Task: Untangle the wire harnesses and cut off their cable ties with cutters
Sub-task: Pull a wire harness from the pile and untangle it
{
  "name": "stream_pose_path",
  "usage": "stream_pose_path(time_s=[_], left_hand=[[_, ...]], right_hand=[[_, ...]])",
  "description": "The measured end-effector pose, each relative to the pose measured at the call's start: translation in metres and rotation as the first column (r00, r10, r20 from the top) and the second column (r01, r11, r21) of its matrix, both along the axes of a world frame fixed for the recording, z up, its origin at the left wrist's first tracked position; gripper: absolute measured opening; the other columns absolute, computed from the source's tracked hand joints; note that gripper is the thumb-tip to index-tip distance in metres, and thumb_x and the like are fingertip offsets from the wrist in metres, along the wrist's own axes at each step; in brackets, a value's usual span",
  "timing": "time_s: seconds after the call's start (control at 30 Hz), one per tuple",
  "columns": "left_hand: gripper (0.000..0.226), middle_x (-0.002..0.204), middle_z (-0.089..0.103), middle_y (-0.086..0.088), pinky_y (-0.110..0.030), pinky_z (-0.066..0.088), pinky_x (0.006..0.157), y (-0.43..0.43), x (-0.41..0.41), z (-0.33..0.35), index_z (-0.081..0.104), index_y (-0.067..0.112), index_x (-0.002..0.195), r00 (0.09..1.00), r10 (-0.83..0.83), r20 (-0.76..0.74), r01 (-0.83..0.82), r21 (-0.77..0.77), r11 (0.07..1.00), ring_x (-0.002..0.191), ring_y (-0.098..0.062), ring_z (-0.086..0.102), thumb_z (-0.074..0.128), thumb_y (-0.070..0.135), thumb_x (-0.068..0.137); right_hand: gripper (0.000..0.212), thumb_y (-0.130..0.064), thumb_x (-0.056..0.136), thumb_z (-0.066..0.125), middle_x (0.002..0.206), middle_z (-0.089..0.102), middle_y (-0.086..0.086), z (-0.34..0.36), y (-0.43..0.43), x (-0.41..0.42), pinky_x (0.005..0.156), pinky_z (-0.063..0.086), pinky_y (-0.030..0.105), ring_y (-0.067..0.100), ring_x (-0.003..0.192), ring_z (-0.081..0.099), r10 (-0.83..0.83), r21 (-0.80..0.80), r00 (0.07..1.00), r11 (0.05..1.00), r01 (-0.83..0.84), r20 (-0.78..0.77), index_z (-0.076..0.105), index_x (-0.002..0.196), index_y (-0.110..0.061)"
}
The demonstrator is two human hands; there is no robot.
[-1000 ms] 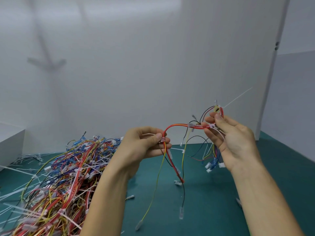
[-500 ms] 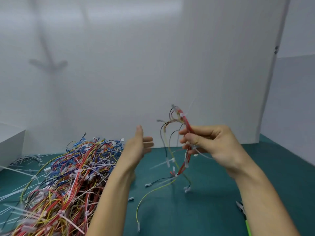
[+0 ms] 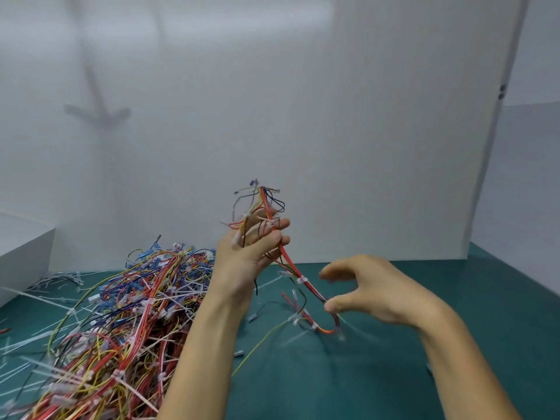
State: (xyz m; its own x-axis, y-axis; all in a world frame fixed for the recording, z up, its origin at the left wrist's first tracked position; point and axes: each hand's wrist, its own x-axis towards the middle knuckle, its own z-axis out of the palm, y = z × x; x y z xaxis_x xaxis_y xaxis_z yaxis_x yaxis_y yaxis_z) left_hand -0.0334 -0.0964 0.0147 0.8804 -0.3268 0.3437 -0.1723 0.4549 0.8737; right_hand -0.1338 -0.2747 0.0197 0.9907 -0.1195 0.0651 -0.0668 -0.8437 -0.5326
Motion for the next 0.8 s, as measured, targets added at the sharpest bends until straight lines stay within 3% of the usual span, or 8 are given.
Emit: stream_pose_path(time_s=[0.1,0.2,0.3,0.4,0.47,0.57,0.63,0.8], left_hand=[[0.032,0.101,0.077,-0.006,-0.023,0.056,0.072,-0.003,-0.007,0.002,0.066,0.013,0.111,0.978,0.013,0.209,-0.037,0.107,0.994,0.084,-0.018,0.073,0.065,-0.007,0.086],[0.031,0.097,0.076,-0.006,-0.031,0.057,0.08,-0.011,-0.015,0.005,0.067,0.016,0.106,0.898,-0.019,0.44,-0.113,0.272,0.956,0.09,-0.018,0.072,0.069,-0.005,0.083],[0.035,0.096,0.075,0.005,-0.04,0.056,0.087,-0.019,-0.024,0.006,0.066,0.033,0.101,0.751,-0.071,0.657,-0.287,0.421,0.86,0.091,-0.015,0.071,0.069,0.004,0.084],[0.03,0.098,0.075,0.007,-0.042,0.055,0.082,-0.023,-0.029,0.008,0.071,0.028,0.105,0.667,-0.108,0.737,-0.381,0.462,0.801,0.092,-0.016,0.07,0.071,0.009,0.082],[0.039,0.108,0.072,0.01,-0.041,0.052,0.091,-0.021,-0.03,0.01,0.07,0.027,0.114,0.684,-0.174,0.708,-0.339,0.52,0.784,0.103,-0.01,0.066,0.07,0.011,0.078],[0.053,0.127,0.064,0.013,-0.038,0.04,0.109,-0.008,-0.031,0.015,0.063,0.025,0.121,0.786,-0.379,0.488,0.002,0.612,0.791,0.125,-0.006,0.054,0.061,0.011,0.07],[0.059,0.128,0.065,0.008,-0.039,0.04,0.11,-0.001,-0.029,0.02,0.063,0.017,0.116,0.845,-0.392,0.363,0.154,0.537,0.829,0.127,-0.01,0.054,0.061,0.02,0.057],[0.031,0.112,0.074,0.003,-0.036,0.049,0.097,-0.004,-0.035,0.032,0.072,0.018,0.11,0.932,-0.12,0.341,-0.005,0.345,0.939,0.112,-0.012,0.065,0.063,0.032,0.084]], right_hand=[[0.051,-0.015,0.094,0.062,0.136,0.057,-0.01,0.012,0.005,-0.002,0.108,0.042,0.025,0.003,0.127,0.052,0.029,0.286,0.969,0.953,-0.1,0.244,0.047,0.142,-0.025],[0.03,-0.034,0.095,0.056,0.115,0.072,-0.007,0.022,0.019,-0.002,0.096,0.052,0.022,0.001,0.108,0.065,-0.063,0.543,0.874,0.805,-0.241,0.481,0.065,0.121,-0.023],[0.032,-0.038,0.094,0.056,0.087,0.076,0.002,0.023,0.028,0.0,0.08,0.057,0.025,0.008,0.082,0.071,-0.174,0.62,0.813,0.739,-0.265,0.555,0.073,0.09,-0.012],[0.025,-0.027,0.098,0.058,0.078,0.077,0.001,0.02,0.023,0.002,0.072,0.06,0.024,0.013,0.075,0.073,-0.396,0.734,0.757,0.66,-0.157,0.519,0.075,0.083,-0.017],[0.024,-0.024,0.099,0.058,0.077,0.077,0.001,0.02,0.017,0.0,0.069,0.058,0.022,0.014,0.071,0.073,-0.425,0.763,0.751,0.627,-0.16,0.506,0.075,0.084,-0.017],[0.021,-0.025,0.097,0.059,0.079,0.077,0.001,0.023,0.012,-0.004,0.066,0.055,0.018,0.011,0.072,0.073,-0.419,0.761,0.735,0.618,-0.199,0.533,0.076,0.085,-0.017],[0.021,-0.026,0.097,0.059,0.079,0.077,-0.002,0.024,0.011,-0.005,0.066,0.054,0.017,0.006,0.071,0.07,-0.409,0.737,0.722,0.645,-0.204,0.558,0.076,0.085,-0.02],[0.02,-0.028,0.093,0.061,0.068,0.068,-0.004,0.025,0.018,-0.005,0.057,0.052,0.017,0.005,0.06,0.06,-0.288,0.637,0.721,0.722,-0.268,0.63,0.078,0.083,-0.023]])
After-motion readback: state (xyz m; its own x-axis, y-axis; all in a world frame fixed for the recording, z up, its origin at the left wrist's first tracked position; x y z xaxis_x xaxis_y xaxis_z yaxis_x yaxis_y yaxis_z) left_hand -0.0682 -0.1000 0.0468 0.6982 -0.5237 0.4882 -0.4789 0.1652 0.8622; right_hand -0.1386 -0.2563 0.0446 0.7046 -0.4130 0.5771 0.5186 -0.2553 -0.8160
